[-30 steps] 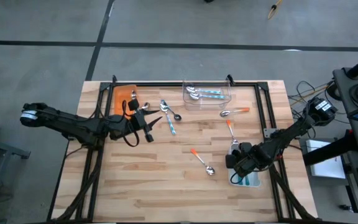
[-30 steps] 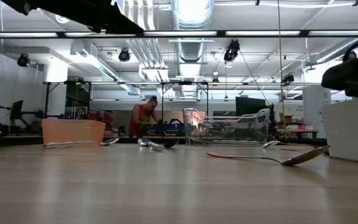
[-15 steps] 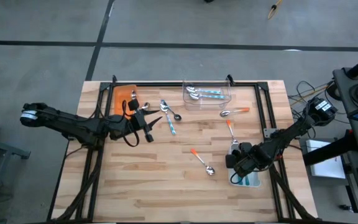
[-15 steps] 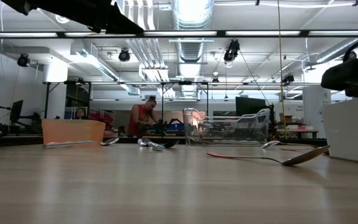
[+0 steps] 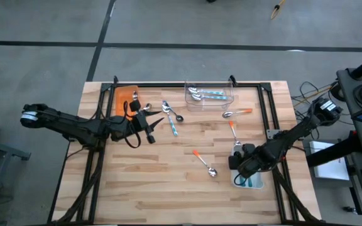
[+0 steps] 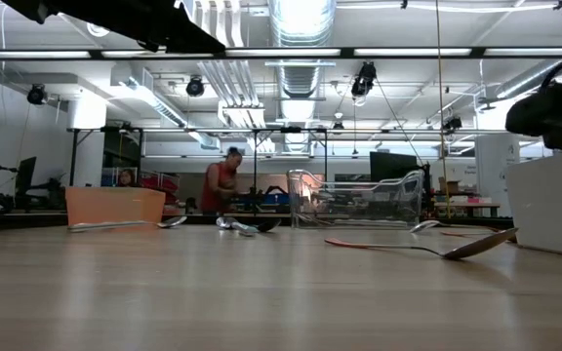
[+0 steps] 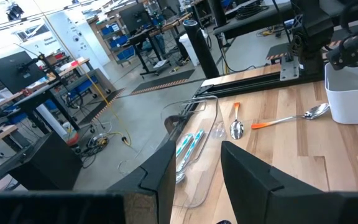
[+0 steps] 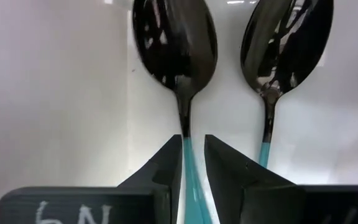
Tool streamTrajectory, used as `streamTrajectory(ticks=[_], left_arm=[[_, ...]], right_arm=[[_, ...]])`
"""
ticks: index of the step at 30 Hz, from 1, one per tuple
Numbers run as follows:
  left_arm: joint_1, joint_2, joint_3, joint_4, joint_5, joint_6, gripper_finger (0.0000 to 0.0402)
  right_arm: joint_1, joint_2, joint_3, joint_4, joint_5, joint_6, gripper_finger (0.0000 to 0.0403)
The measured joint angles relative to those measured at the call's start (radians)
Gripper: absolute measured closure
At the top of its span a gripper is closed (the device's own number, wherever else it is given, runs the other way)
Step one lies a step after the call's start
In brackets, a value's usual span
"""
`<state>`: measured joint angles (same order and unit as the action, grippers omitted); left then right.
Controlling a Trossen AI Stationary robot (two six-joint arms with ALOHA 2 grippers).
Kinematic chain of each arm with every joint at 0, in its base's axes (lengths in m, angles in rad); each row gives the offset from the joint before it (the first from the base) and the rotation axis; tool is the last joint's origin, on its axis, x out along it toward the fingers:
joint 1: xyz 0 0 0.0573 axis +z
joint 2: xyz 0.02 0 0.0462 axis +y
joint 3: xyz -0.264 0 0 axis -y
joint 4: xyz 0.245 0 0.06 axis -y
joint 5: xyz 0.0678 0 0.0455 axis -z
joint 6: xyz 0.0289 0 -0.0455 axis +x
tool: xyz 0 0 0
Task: Sort silverware by color (type)
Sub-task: Put the blue spoon into the white bin, then put the orange spoon into the orange bin
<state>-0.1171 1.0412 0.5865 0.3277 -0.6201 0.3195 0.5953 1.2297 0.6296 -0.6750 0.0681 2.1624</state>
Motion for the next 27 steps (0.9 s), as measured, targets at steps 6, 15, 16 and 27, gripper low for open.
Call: streamTrajectory(ticks=[6,15,16,27], left_arm=[[0.0,0.0,0.0,0.0,0.0,0.0,0.0293],[0.0,0.0,0.0,0.0,0.001,0.0,0.0293],[0.0,0.0,0.0,0.001,0.001,0.0,0.0293],[-0.001,0.0,0.0,0.001,0.004,0.0,0.0293]], right_arm=[[0.0,-0.067,0.0,0.0,0.0,0.0,0.0341],[0.0,-0.13,0.081,-0.039,0.008,-0.041,0.0344],[0.0,-0.131,0.099,-0.056,0.009,-0.057,0.0344],[0.0,-0.127,0.278,-0.131,0.118,-0.244,0.0344]])
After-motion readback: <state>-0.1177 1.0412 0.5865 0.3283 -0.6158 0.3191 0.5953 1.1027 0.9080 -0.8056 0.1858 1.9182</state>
